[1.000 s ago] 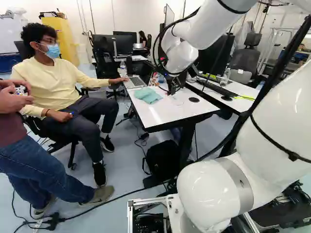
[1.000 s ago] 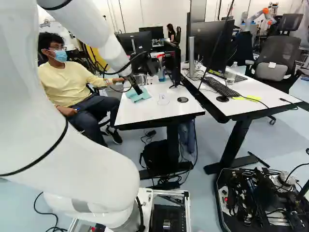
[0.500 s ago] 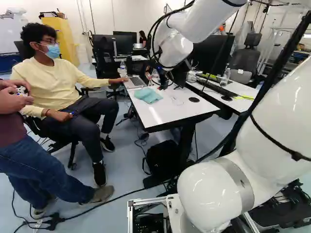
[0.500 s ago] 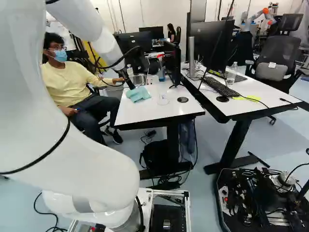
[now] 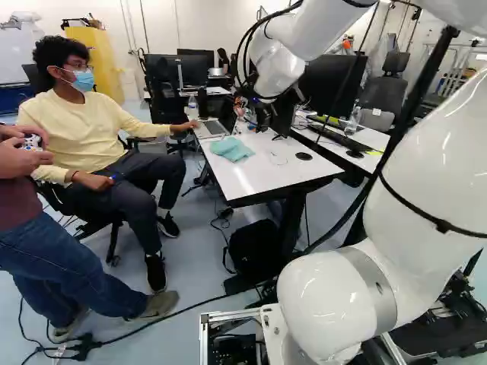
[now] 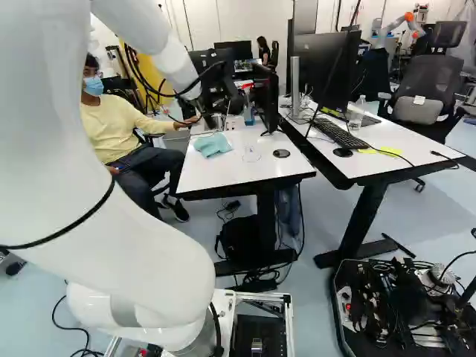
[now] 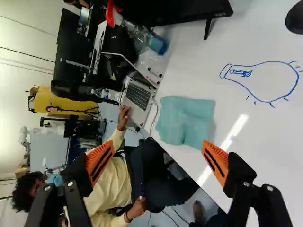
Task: Clean the table with the green towel
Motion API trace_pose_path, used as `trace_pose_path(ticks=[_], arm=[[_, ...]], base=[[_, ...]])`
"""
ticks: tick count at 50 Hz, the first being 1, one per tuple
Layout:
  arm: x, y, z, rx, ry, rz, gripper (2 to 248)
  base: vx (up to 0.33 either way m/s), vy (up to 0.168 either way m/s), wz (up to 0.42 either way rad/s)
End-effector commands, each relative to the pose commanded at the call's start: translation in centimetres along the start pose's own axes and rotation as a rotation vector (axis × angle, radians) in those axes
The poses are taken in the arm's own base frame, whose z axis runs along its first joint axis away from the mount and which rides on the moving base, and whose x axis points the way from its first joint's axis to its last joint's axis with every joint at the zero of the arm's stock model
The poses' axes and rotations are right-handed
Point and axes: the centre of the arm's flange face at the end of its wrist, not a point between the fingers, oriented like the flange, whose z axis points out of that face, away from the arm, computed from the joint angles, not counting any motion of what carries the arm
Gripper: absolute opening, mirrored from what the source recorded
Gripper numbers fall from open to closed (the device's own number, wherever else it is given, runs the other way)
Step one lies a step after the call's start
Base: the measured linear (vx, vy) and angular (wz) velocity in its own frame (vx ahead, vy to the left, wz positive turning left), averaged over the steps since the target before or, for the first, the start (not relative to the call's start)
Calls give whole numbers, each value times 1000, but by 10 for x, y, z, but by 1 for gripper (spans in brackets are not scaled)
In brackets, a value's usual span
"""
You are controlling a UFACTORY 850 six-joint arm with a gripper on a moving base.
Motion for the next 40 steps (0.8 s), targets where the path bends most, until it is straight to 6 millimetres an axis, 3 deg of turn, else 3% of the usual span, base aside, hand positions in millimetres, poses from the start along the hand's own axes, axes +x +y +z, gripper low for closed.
trace_pose_path(ticks=[25,40], arm=[[36,14,52,-85,29,-216,247],[35,18,77,-116,5,-373,247]], base=[[0,0,0],[0,0,0]])
